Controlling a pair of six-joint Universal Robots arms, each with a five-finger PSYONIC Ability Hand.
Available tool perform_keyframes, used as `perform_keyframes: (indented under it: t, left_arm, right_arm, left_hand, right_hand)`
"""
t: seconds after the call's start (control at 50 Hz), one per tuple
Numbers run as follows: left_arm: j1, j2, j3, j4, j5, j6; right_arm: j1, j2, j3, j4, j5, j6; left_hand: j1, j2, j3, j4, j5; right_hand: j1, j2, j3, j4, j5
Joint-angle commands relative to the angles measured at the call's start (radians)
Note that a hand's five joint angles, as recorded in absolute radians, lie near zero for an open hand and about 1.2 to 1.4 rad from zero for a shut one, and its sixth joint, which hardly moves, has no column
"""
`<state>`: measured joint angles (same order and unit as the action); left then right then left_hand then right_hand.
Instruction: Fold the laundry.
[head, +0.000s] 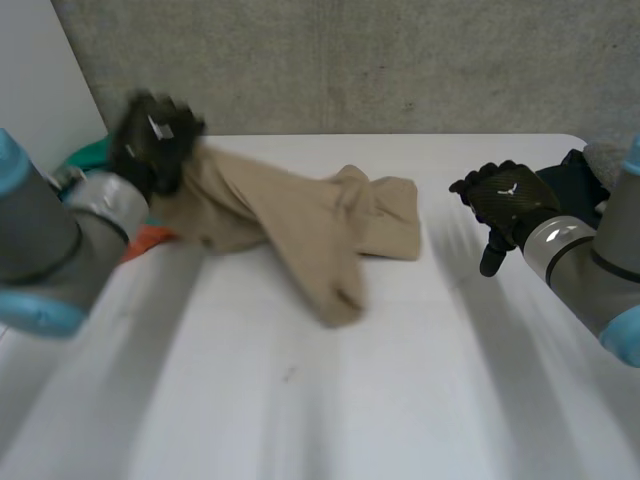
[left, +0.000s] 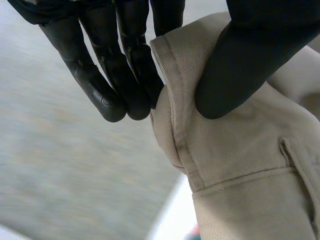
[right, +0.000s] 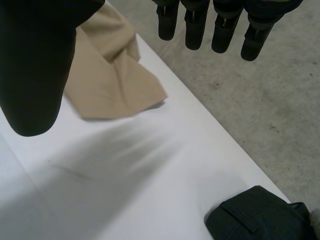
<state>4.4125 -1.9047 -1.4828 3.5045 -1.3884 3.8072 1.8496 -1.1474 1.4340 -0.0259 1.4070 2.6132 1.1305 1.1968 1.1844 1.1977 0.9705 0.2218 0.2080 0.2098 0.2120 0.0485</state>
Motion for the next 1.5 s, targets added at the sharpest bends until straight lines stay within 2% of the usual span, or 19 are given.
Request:
perform_keyframes:
  t: [0.02,0.1,0.22,0.34,0.38,0.4,0.42,0.46,0.5,0.58,0.66,0.76,0.9,1.02,1.16,1.26,1.38,1.46,1.5]
  left_arm:
    - [0.002,-0.007,0.260,0.079,-0.030,-0.083]
    - [-0.051,-0.053,0.410,0.114,-0.024,-0.089]
    - [-0.205,-0.128,0.530,0.079,0.015,-0.127]
    - [-0.346,-0.226,0.458,0.002,0.198,-0.178]
    - [-0.370,-0.253,0.428,-0.016,0.238,-0.178]
    - [-0.381,-0.267,0.418,-0.024,0.255,-0.173]
    - [-0.401,-0.296,0.399,-0.039,0.284,-0.160]
    - [-0.412,-0.321,0.380,-0.054,0.295,-0.138]
    - [-0.418,-0.342,0.365,-0.071,0.279,-0.097]
    - [-0.407,-0.312,0.337,-0.097,0.217,-0.052]
    - [-0.384,-0.212,0.288,-0.104,0.123,-0.069]
    - [-0.360,-0.058,0.164,-0.117,0.014,-0.168]
    - [-0.344,0.016,0.015,-0.148,-0.063,-0.270]
    - [-0.292,0.018,-0.065,-0.228,-0.099,-0.290]
    - [-0.190,-0.109,-0.045,-0.275,-0.106,-0.236]
    - [-0.180,-0.200,0.024,-0.266,-0.074,-0.202]
    - [-0.199,-0.309,0.147,-0.249,-0.080,-0.199]
    - [-0.215,-0.413,0.260,-0.242,-0.107,-0.190]
    - [-0.222,-0.476,0.338,-0.252,-0.132,-0.182]
  right_arm:
    - [0.005,-0.029,-0.003,0.020,-0.037,0.076]
    - [0.005,-0.034,-0.006,0.023,-0.036,0.079]
    - [-0.012,-0.038,-0.001,0.024,-0.034,0.079]
    - [-0.038,-0.040,0.000,0.027,-0.040,0.082]
    - [-0.047,-0.038,0.002,0.027,-0.042,0.080]
    - [-0.050,-0.037,0.003,0.027,-0.042,0.080]
    - [-0.053,-0.035,0.003,0.027,-0.043,0.080]
    - [-0.055,-0.034,0.003,0.029,-0.045,0.080]
    - [-0.055,-0.034,0.006,0.029,-0.052,0.080]
    - [-0.050,-0.034,0.014,0.029,-0.081,0.077]
    - [-0.049,-0.041,0.019,0.029,-0.144,0.062]
    - [-0.055,-0.066,0.013,0.029,-0.232,-0.004]
    - [-0.053,-0.060,0.003,0.076,-0.321,-0.088]
    - [-0.035,-0.037,0.009,0.159,-0.339,-0.091]
    - [-0.024,-0.006,0.020,0.159,-0.309,-0.088]
    - [-0.018,0.003,0.022,0.158,-0.281,-0.088]
    - [-0.015,0.002,0.029,0.158,-0.252,-0.087]
    - [-0.013,-0.002,0.036,0.158,-0.247,-0.079]
    - [-0.013,-0.006,0.042,0.158,-0.247,-0.076]
  left_hand:
    - [0.266,0.199,0.212,0.199,0.251]
    - [0.266,0.199,0.212,0.199,0.251]
    - [0.266,0.199,0.212,0.199,0.251]
    - [0.266,0.199,0.212,0.199,0.251]
    - [0.249,0.182,0.195,0.181,0.234]
    - [0.077,0.011,0.023,0.010,0.062]
    - [-0.294,-0.360,-0.348,-0.361,-0.308]
    - [-0.531,-0.598,-0.585,-0.599,-0.546]
    - [-0.713,-0.780,-0.767,-0.781,-0.728]
    - [-0.922,-0.989,-0.976,-0.990,-0.937]
    - [-0.938,-1.004,-0.992,-1.005,-0.952]
    - [-0.935,-1.001,-0.989,-1.002,-0.949]
    - [-0.938,-1.004,-0.992,-1.005,-0.952]
    - [-0.956,-1.022,-1.010,-1.023,-0.971]
    - [-0.956,-1.022,-1.010,-1.023,-0.971]
    - [-0.956,-1.022,-1.010,-1.023,-0.971]
    - [-0.950,-1.016,-1.003,-1.017,-0.964]
    - [-0.750,-0.817,-0.804,-0.818,-0.765]
    - [-0.542,-0.608,-0.596,-0.609,-0.556]
  right_hand:
    - [-0.047,-0.033,-0.035,-0.037,-0.048]
    - [-0.047,-0.033,-0.035,-0.037,-0.048]
    - [-0.047,-0.033,-0.035,-0.037,-0.048]
    - [-0.047,-0.033,-0.035,-0.037,-0.048]
    - [-0.047,-0.033,-0.035,-0.037,-0.048]
    - [-0.047,-0.033,-0.035,-0.037,-0.048]
    - [-0.047,-0.033,-0.035,-0.037,-0.048]
    - [-0.047,-0.033,-0.035,-0.037,-0.048]
    - [-0.047,-0.033,-0.035,-0.037,-0.048]
    - [-0.047,-0.033,-0.035,-0.037,-0.048]
    - [-0.047,-0.033,-0.035,-0.037,-0.048]
    - [-0.047,-0.033,-0.035,-0.037,-0.048]
    - [-0.047,-0.033,-0.035,-0.037,-0.048]
    - [-0.047,-0.033,-0.035,-0.037,-0.048]
    - [-0.047,-0.033,-0.035,-0.037,-0.048]
    - [-0.047,-0.033,-0.035,-0.037,-0.048]
    - [-0.047,-0.033,-0.035,-0.037,-0.048]
    - [-0.047,-0.033,-0.035,-0.037,-0.048]
    - [-0.047,-0.033,-0.035,-0.037,-0.048]
